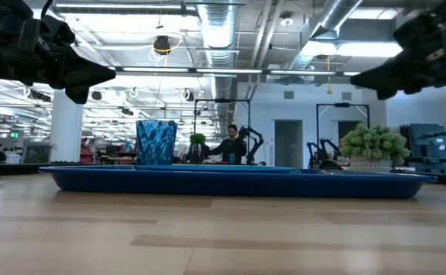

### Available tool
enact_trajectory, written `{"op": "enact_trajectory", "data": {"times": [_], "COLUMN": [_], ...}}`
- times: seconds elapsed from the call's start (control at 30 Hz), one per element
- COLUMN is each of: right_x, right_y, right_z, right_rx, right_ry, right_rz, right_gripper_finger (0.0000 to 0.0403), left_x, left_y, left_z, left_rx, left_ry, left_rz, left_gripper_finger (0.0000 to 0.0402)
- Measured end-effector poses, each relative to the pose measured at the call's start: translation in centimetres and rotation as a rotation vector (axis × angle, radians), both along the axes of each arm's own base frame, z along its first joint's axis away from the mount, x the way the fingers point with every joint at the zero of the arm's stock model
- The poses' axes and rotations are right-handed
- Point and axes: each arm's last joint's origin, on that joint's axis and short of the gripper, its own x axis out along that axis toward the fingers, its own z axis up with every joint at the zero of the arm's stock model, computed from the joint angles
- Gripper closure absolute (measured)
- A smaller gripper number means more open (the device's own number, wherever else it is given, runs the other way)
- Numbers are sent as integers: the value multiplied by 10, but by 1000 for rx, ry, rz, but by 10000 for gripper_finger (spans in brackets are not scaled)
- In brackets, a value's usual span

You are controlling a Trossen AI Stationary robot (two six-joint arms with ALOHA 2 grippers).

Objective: Pick and place plate/cup/fork/spoon on tray
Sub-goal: Return to Home Position

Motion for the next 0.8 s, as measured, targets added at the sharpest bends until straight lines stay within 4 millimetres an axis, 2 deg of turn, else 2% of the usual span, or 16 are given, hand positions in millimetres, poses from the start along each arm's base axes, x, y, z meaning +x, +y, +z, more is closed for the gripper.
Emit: {"op": "enact_trajectory", "data": {"times": [0.13,0.2,0.33,0.57,0.67,0.8], "right_x": [-13,-12,-9,-12,-12,-11], "right_y": [0,-1,-5,-8,-9,-11], "right_z": [0,-9,-13,-11,-12,-14], "right_rx": [-47,-51,-18,-31,-53,3], "right_ry": [-91,-66,-46,-74,-54,-44], "right_rz": [-23,-50,-81,-98,-114,-135], "right_gripper_finger": [401,401,401,398,389,371], "left_x": [-1,-3,-7,-6,-6,-6], "left_y": [0,0,-1,-2,-3,-2], "left_z": [1,1,4,4,4,3], "left_rx": [7,15,26,30,35,33], "left_ry": [-9,-14,-58,-57,-53,-49], "left_rz": [4,21,36,14,11,53], "left_gripper_finger": [402,401,401,401,401,401]}}
